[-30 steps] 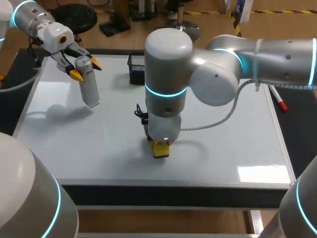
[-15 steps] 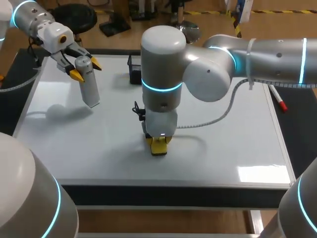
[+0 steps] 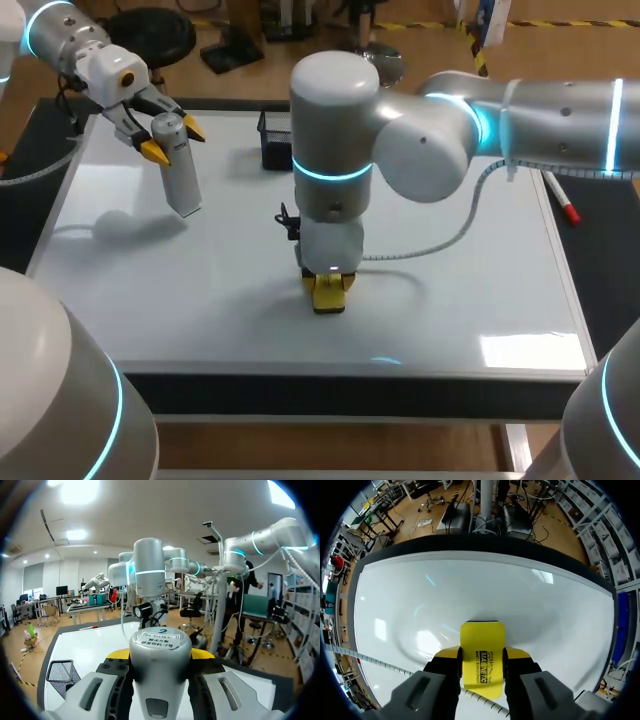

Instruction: Pick up the inspection probe, press it on each red-marked spot on the whiteboard one by one, put down the probe, pick up the eraser, and wipe off all the red marks.

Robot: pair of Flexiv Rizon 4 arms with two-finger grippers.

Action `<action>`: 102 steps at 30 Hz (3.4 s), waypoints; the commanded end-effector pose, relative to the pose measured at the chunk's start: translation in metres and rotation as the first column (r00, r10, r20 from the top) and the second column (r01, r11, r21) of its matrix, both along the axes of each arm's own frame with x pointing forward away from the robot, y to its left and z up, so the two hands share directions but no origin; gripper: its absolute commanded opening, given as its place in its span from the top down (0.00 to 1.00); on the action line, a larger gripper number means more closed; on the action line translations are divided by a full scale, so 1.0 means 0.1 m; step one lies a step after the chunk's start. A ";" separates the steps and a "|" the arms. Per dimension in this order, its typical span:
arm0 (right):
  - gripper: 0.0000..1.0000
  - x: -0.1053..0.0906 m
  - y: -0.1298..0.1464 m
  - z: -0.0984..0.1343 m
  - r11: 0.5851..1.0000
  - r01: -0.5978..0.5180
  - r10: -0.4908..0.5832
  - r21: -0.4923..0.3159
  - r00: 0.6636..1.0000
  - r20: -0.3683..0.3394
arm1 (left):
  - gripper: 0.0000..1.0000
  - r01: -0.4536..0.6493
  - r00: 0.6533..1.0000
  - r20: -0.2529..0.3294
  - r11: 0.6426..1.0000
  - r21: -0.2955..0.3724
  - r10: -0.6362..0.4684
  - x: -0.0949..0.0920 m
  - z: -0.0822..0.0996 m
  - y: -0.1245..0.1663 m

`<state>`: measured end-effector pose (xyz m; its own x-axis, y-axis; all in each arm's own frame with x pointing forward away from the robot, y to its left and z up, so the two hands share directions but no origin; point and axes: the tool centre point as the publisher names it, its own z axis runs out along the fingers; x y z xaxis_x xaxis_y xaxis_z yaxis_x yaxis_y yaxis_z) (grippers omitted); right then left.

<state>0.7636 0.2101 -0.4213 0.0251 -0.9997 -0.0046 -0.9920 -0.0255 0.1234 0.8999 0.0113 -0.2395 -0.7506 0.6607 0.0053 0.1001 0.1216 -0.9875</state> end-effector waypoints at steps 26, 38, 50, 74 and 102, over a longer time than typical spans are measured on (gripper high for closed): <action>1.00 0.08 -0.77 -0.04 0.988 0.155 -0.155 -0.027 0.988 0.005 | 1.00 0.006 1.000 0.000 1.000 -0.001 -0.006 0.02 0.00 0.01; 1.00 0.33 -0.74 0.47 0.989 0.147 -0.147 0.001 0.989 0.010 | 1.00 0.006 1.000 0.000 1.000 -0.001 -0.006 0.02 0.00 0.01; 1.00 0.48 -0.81 0.63 0.991 0.135 -0.135 0.002 0.990 0.038 | 1.00 0.006 1.000 0.000 1.000 -0.001 -0.006 0.02 0.00 0.01; 1.00 0.51 -0.81 0.58 0.992 0.127 -0.127 -0.008 0.992 0.022 | 1.00 0.006 1.000 0.000 1.000 -0.001 -0.006 0.02 0.00 0.01; 1.00 1.97 -0.81 0.31 0.998 0.061 -0.061 -0.020 0.998 -0.022 | 1.00 0.006 1.000 0.000 1.000 -0.001 -0.006 0.02 0.00 0.01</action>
<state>0.9410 0.1216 -0.3847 -0.0352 -0.9994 -0.0004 -0.9952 0.0350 0.0916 0.8999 0.0113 -0.2395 -0.7506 0.6607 0.0053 0.1000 0.1216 -0.9875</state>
